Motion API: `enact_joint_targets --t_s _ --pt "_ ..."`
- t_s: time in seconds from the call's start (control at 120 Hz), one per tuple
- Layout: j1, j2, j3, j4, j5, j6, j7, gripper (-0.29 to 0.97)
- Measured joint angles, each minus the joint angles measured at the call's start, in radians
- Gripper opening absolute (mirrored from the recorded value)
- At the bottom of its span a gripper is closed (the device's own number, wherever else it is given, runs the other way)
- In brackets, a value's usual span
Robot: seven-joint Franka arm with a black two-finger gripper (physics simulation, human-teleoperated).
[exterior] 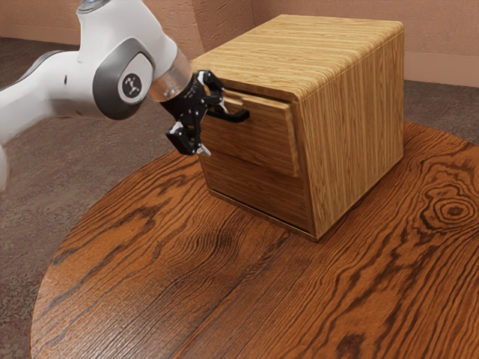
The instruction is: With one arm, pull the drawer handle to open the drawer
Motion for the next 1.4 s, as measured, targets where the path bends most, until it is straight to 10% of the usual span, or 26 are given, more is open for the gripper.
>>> enact_joint_targets --t_s 1.017,1.233,1.4 --pt "0.026 -0.578 0.060 -0.614 0.089 0.157 -0.024 0.67" --pt "0.243 -0.689 -0.274 -0.600 0.102 0.119 -0.034 0.67" --pt "0.237 -0.498 -0.401 -0.187 0.069 -0.264 -0.041 0.68"
